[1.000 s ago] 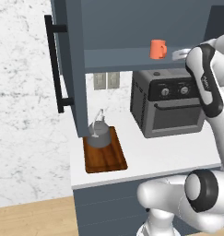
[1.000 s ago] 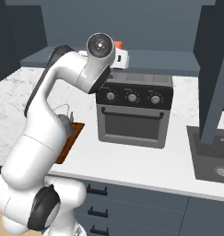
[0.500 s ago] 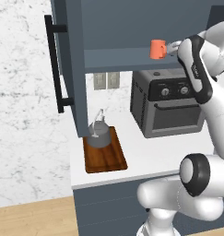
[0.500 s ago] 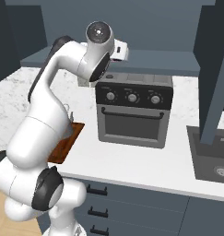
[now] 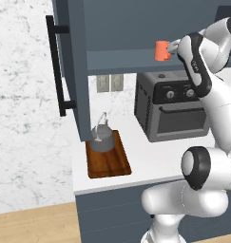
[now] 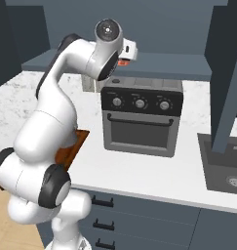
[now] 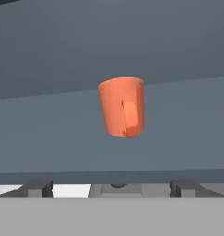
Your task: Pick the kettle from the counter and place it on the tray. Then pick the mug from the cabinet and place it on the tray. Then close the cabinet doors.
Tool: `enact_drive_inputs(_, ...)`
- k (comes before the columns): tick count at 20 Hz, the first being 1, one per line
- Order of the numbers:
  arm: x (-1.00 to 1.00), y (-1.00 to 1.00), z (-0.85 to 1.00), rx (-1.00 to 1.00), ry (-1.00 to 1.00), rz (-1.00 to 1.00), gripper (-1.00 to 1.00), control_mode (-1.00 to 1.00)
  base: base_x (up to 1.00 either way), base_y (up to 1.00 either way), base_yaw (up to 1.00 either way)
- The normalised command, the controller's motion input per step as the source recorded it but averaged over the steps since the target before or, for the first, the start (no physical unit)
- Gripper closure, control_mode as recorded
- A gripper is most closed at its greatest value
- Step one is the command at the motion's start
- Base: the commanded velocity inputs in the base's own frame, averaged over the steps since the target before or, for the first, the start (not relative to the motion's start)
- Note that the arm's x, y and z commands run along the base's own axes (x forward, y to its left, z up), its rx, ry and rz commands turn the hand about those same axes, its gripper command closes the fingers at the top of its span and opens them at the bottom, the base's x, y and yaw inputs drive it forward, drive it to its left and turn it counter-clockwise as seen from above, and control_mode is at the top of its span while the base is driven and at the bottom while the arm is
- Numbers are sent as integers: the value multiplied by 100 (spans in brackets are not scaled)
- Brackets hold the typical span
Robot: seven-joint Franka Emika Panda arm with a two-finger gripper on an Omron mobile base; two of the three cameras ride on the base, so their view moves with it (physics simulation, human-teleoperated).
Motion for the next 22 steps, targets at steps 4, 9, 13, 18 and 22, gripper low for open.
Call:
enact_drive_inputs(4, 34, 0, -1, 0, 0, 0, -100, -100, 0, 0, 0)
enact_drive_inputs(9, 30, 0, -10, 0, 0, 0, -100, -100, 0, 0, 0)
enact_drive_inputs(13, 22, 0, -15, 0, 0, 0, -100, -100, 0, 0, 0)
enact_drive_inputs(18, 26, 0, -6, 0, 0, 0, -100, -100, 0, 0, 0)
enact_drive_inputs(22, 26, -5, 0, 1, 0, 0, -100, -100, 0, 0, 0)
